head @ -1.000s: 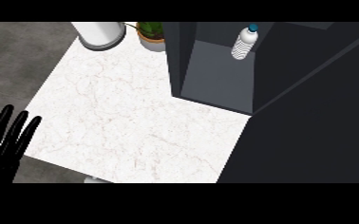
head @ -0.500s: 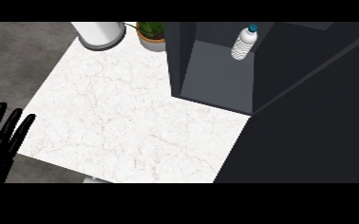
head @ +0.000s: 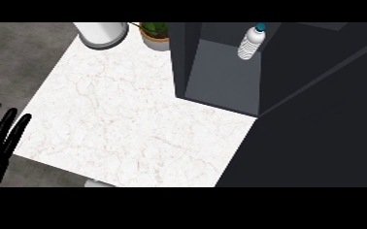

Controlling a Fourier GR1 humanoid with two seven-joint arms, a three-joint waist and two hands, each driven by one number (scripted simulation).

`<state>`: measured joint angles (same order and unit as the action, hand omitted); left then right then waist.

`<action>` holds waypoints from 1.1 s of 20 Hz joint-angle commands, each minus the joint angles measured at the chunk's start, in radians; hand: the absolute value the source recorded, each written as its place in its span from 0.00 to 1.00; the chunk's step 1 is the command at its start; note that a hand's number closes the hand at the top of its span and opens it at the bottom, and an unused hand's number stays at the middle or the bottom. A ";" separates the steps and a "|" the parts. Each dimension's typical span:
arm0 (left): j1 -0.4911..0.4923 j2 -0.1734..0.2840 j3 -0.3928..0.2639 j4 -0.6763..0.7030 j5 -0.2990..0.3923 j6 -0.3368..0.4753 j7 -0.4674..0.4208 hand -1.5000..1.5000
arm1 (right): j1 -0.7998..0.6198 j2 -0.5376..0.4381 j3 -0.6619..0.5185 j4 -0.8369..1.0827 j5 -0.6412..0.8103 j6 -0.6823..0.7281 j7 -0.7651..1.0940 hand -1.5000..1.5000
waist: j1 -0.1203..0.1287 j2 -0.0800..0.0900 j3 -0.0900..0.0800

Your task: Pick up the bottled water, place it into the cabinet and close the cabinet

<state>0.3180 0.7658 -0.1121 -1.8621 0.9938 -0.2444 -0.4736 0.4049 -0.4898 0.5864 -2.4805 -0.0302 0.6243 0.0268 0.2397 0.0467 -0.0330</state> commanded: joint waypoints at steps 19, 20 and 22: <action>-0.037 0.018 0.022 0.033 0.021 -0.042 0.011 0.00 | -0.150 0.109 -0.040 0.098 -0.039 -0.076 0.167 1.00 | 0.035 0.031 0.006; -0.040 0.023 0.026 0.030 0.018 -0.045 0.011 0.00 | -0.169 0.108 -0.054 0.107 -0.035 -0.076 0.179 1.00 | 0.043 0.031 0.006; -0.040 0.025 0.026 0.035 0.020 -0.050 0.013 0.00 | -0.213 0.117 -0.067 0.131 -0.035 -0.087 0.223 1.00 | 0.045 0.029 0.007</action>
<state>0.2813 0.7861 -0.0898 -1.8346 1.0126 -0.2885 -0.4639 0.2686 -0.4094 0.5278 -2.4096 -0.0886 0.5843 0.1612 0.2781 0.0762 -0.0268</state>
